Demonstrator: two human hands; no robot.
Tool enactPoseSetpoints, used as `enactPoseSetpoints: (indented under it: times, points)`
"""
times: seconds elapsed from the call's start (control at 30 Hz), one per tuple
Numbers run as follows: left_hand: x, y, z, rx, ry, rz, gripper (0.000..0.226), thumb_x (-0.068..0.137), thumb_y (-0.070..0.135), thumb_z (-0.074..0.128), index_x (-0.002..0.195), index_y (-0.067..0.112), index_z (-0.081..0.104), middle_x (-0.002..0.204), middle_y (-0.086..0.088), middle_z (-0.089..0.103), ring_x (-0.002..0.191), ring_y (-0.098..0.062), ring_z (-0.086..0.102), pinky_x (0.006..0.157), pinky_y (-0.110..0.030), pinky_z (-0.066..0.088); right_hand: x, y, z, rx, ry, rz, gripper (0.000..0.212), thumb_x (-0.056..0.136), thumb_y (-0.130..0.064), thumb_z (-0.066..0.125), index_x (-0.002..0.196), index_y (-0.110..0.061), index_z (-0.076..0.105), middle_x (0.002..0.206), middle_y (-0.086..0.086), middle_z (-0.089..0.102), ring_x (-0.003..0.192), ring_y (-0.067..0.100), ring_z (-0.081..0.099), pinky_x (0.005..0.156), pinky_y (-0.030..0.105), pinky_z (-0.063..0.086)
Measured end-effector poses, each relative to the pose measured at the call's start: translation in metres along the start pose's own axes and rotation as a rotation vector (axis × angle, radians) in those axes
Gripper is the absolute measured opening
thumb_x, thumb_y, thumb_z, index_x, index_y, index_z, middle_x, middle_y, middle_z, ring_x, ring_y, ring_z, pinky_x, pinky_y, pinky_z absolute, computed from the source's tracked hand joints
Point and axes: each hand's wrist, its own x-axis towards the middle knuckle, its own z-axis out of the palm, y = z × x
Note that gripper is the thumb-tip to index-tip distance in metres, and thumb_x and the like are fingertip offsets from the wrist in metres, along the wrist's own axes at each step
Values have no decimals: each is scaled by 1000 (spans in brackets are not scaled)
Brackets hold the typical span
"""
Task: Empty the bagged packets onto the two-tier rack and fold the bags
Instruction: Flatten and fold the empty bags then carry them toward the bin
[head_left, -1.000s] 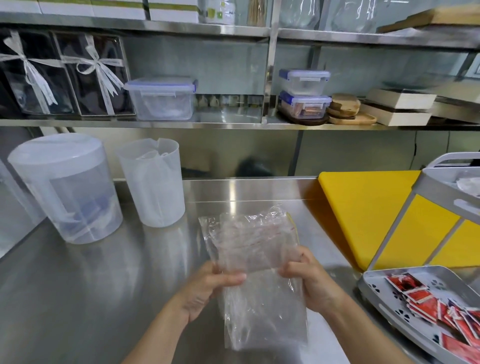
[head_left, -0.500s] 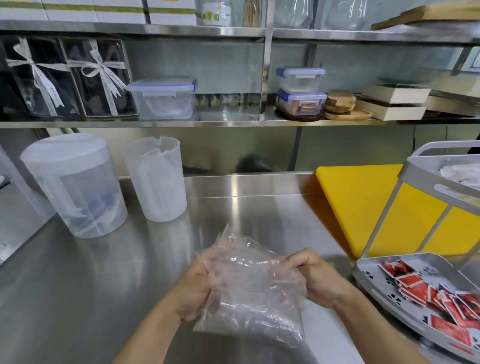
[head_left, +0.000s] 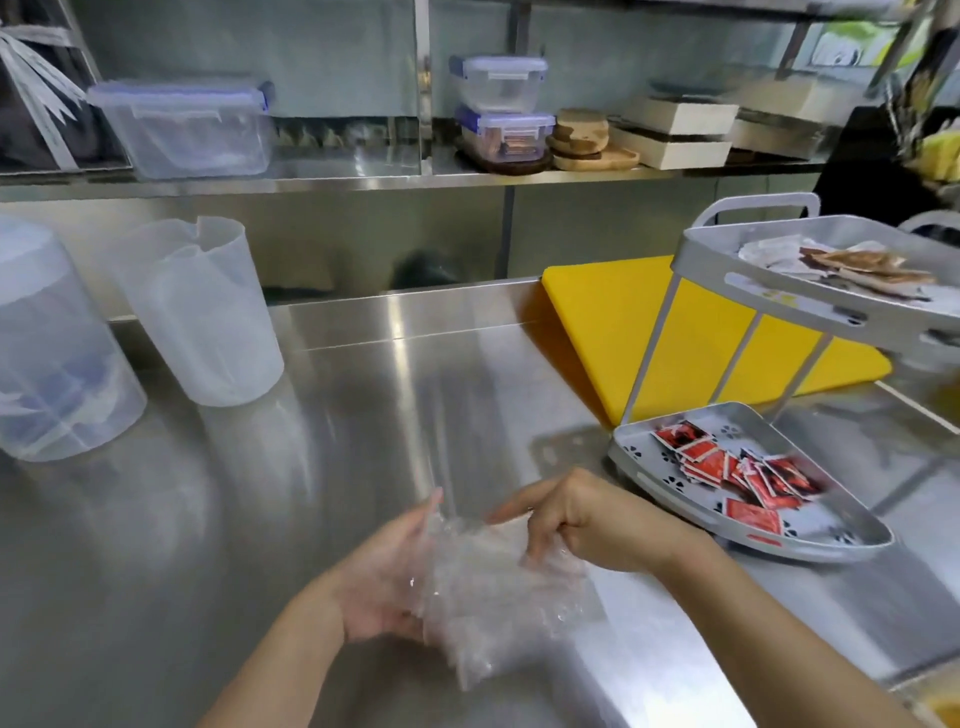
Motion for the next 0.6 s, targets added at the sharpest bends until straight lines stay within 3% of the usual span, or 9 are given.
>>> enactPoseSetpoints:
  times: [0.1, 0.17, 0.3, 0.33, 0.4, 0.5, 0.6]
  points:
    - [10, -8, 18, 86, -76, -42, 40, 68, 53, 68, 86, 16, 70, 82, -3, 69, 72, -19, 65, 64, -30, 53, -20, 9, 1, 3, 72, 33, 48, 60, 20, 36, 75, -2, 75, 121, 8, 65, 108, 16, 62, 88, 31, 49]
    - [17, -14, 23, 69, -112, 0, 56, 54, 35, 85, 100, 13, 62, 94, -9, 62, 82, -25, 59, 73, -36, 50, -38, 20, 1, 61, 171, 101, 49, 60, 24, 33, 73, 0, 74, 114, 13, 67, 105, 13, 61, 88, 31, 47]
    - [34, -26, 52, 213, -166, 14, 66, 60, 8, 79, 118, 10, 48, 108, -13, 63, 97, -31, 55, 79, -42, 48, -80, 41, 4, 181, 277, 215, 54, 54, 15, 30, 72, -11, 74, 102, 12, 69, 96, 2, 60, 81, 12, 44]
    - [38, -29, 63, 224, -146, 26, 67, 58, 6, 79, 117, 11, 48, 105, -12, 64, 92, -30, 58, 76, -40, 48, -91, 49, 4, 226, 314, 241, 56, 53, 16, 30, 73, -15, 73, 98, 11, 69, 94, 1, 60, 81, 11, 43]
    - [48, -34, 86, 217, -49, 78, 66, 51, 4, 81, 110, 12, 51, 93, -10, 65, 73, -26, 60, 62, -34, 45, -113, 65, 2, 364, 388, 304, 65, 56, 26, 31, 71, -21, 73, 88, 3, 71, 92, 7, 63, 82, 22, 46]
    - [63, -37, 126, 174, 100, 157, 62, 52, -7, 79, 105, 8, 49, 75, -10, 66, 49, -24, 54, 41, -25, 39, -153, 88, 2, 651, 526, 417, 67, 70, 29, 38, 73, -27, 76, 78, -9, 74, 79, 9, 66, 70, 34, 49]
    - [86, -43, 169, 203, 199, 218, 72, 48, -5, 83, 109, 6, 45, 87, -21, 60, 70, -33, 50, 49, -30, 38, -196, 111, 4, 1018, 717, 450, 39, 77, 9, 50, 92, -19, 72, 97, 3, 73, 87, 19, 65, 68, 28, 53]
